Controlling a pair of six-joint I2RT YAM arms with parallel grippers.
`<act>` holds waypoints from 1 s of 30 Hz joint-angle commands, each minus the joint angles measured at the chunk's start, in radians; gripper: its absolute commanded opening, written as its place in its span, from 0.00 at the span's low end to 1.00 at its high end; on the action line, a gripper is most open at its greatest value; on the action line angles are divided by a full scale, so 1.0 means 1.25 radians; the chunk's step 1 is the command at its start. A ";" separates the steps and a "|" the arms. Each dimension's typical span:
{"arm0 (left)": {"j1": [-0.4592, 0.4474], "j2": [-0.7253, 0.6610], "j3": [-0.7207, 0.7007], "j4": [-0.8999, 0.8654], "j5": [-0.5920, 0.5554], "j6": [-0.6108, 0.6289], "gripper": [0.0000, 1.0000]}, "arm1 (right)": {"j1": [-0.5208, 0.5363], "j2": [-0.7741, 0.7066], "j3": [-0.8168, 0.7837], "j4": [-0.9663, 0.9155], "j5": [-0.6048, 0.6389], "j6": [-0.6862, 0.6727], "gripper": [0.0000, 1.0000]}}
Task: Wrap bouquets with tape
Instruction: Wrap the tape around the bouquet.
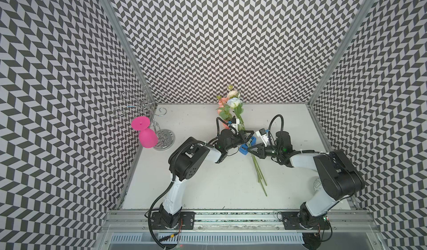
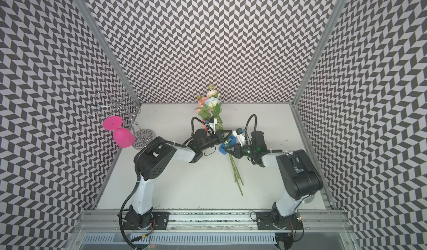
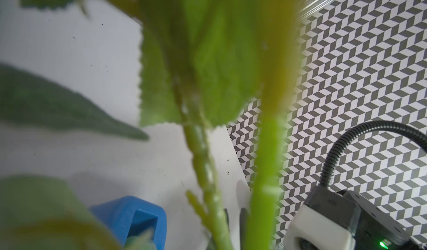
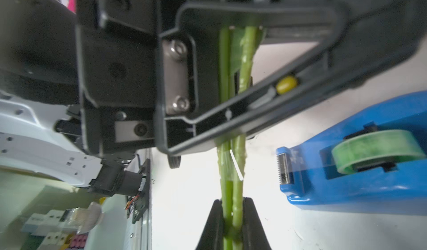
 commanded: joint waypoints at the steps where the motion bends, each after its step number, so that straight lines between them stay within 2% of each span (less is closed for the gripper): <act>1: -0.020 -0.021 0.013 -0.001 0.010 0.014 0.44 | 0.032 -0.046 -0.001 -0.078 0.258 -0.096 0.00; 3: -0.022 -0.041 0.017 -0.086 -0.019 0.050 0.55 | 0.070 -0.078 0.002 -0.099 0.353 -0.117 0.00; 6: -0.026 -0.062 0.035 -0.215 -0.065 0.075 0.62 | 0.114 -0.116 0.010 -0.109 0.452 -0.126 0.00; 10: -0.030 -0.075 0.062 -0.330 -0.108 0.109 0.63 | 0.188 -0.114 0.057 -0.177 0.585 -0.165 0.00; 13: -0.036 -0.074 0.078 -0.366 -0.118 0.126 0.55 | 0.219 -0.093 0.080 -0.208 0.615 -0.173 0.00; 15: -0.040 -0.074 0.079 -0.373 -0.118 0.131 0.31 | 0.225 -0.088 0.078 -0.204 0.616 -0.160 0.00; 17: -0.041 -0.073 0.084 -0.391 -0.118 0.140 0.14 | 0.226 -0.089 0.078 -0.200 0.605 -0.155 0.00; 19: -0.040 -0.071 0.087 -0.407 -0.119 0.144 0.03 | 0.226 -0.091 0.076 -0.194 0.593 -0.157 0.01; 20: -0.037 -0.070 0.084 -0.403 -0.115 0.140 0.00 | 0.225 -0.091 0.079 -0.194 0.588 -0.159 0.02; 22: -0.032 -0.067 0.075 -0.381 -0.102 0.126 0.00 | 0.225 -0.092 0.078 -0.195 0.576 -0.165 0.06; 23: -0.031 -0.067 0.069 -0.365 -0.097 0.120 0.00 | 0.224 -0.094 0.076 -0.195 0.571 -0.164 0.12; 24: -0.030 -0.069 0.060 -0.340 -0.094 0.118 0.00 | 0.217 -0.098 0.070 -0.188 0.550 -0.160 0.21; 25: -0.029 -0.071 0.054 -0.327 -0.092 0.115 0.00 | 0.203 -0.105 0.061 -0.180 0.515 -0.155 0.31; 27: -0.025 -0.075 0.039 -0.271 -0.072 0.109 0.00 | 0.144 -0.125 0.024 -0.123 0.364 -0.125 0.42; 30: -0.020 -0.080 0.014 -0.181 -0.047 0.100 0.00 | 0.064 -0.124 -0.004 -0.052 0.152 -0.067 0.46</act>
